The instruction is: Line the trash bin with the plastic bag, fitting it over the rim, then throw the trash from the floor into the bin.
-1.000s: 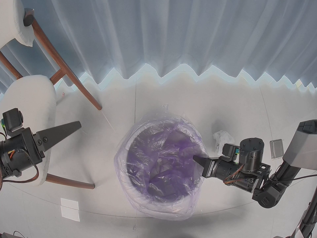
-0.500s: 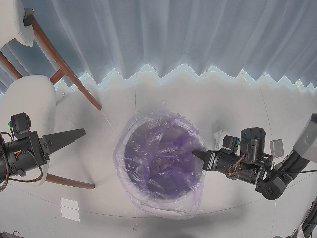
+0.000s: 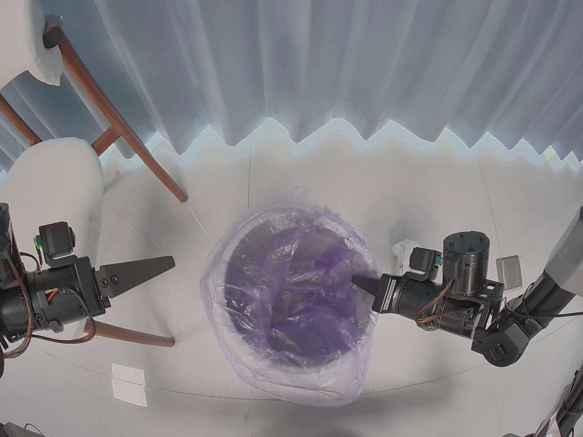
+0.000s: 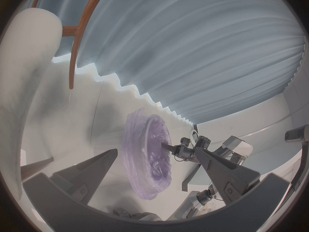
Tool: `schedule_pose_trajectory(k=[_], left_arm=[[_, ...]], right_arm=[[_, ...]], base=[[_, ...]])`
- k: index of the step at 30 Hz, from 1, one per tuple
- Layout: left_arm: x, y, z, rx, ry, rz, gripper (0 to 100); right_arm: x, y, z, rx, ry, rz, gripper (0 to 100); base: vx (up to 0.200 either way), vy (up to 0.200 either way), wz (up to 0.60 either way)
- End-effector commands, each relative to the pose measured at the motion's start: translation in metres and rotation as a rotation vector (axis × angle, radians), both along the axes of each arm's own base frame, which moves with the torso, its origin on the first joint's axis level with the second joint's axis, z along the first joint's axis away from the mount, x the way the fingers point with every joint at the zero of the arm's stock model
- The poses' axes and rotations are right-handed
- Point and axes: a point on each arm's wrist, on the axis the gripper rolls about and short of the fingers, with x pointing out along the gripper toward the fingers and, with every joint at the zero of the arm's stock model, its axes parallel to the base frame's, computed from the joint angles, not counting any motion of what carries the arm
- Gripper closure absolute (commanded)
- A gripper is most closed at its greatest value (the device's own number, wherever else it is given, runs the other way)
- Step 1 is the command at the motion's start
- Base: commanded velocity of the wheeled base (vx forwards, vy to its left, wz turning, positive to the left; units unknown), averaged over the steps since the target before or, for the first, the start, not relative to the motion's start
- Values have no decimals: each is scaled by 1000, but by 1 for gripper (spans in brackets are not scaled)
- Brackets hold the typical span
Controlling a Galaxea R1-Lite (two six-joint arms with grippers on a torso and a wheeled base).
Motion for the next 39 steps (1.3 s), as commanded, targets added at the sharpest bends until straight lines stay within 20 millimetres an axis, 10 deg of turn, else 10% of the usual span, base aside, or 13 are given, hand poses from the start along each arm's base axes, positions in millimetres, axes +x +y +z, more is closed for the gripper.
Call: schedule_pose_trajectory(k=[1,11,39], left_arm=[[11,-2,-17,9,51,1,0],[34,-5,-47,-3,40,7,0],[47,-12,-52,-122,114,12,0]], right_arm=[[0,1,-4,-2,10,0,100],[-2,1,7,87,43,9,100],[-10,2,19,145,52,58,100]], base=[[0,0,0],[0,0,0],[0,0,0]])
